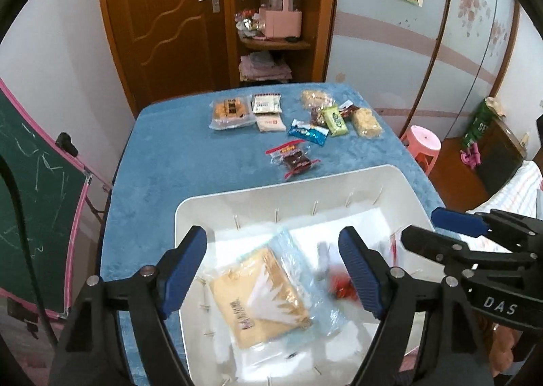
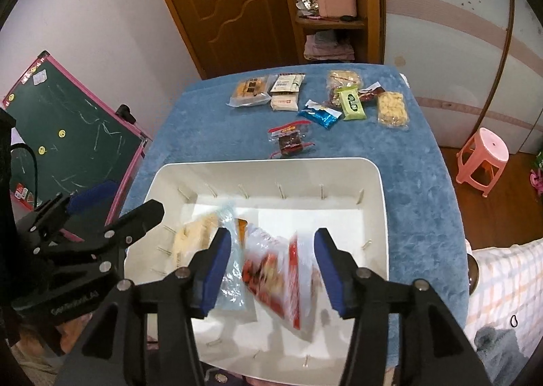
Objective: Organize snacks
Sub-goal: 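Lift both bags over the white tray and open both tools to drop them, then move the left tool to the red-lidded date snack bag and grasp it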
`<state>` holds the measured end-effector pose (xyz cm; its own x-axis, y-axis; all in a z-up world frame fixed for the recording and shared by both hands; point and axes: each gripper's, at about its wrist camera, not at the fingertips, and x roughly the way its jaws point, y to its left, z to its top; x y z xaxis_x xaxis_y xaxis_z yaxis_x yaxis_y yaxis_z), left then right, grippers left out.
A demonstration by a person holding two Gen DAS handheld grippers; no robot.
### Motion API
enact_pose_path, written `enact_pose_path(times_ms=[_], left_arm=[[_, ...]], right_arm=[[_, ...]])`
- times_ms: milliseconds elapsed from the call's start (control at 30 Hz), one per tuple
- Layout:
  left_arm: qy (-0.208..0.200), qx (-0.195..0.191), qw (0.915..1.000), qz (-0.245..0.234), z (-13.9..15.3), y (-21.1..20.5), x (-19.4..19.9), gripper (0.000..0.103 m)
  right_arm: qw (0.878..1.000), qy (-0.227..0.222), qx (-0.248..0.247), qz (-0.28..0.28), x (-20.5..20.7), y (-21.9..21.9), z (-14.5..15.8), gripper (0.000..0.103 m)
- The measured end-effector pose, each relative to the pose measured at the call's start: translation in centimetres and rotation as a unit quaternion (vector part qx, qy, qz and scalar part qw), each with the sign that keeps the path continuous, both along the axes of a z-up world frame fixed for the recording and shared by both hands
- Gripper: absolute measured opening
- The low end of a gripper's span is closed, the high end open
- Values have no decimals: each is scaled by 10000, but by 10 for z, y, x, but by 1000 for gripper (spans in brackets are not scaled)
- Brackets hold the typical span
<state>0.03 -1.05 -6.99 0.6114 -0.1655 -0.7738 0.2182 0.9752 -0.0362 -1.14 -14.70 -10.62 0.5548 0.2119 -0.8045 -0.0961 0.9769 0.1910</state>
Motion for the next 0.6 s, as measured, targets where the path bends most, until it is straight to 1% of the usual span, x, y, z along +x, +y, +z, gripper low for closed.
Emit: enact_pose_path(times_ms=[100,267,400,600], left_arm=[[24,14,10000,6,0,0,1,79],[218,-58,9997,34,-6,2,4,79],[282,-74,9996,28,-8,2,7,79],[375,-7,9993,1,-12,-3,10,79]], right_arm=[[10000,41,13,17,2,0,-2,52],[9999,135,42,15,5,-1,-7,52],[9998,195,42,2,7,-1,-10,52],[9997,248,52,10,10,-2,-14,52]])
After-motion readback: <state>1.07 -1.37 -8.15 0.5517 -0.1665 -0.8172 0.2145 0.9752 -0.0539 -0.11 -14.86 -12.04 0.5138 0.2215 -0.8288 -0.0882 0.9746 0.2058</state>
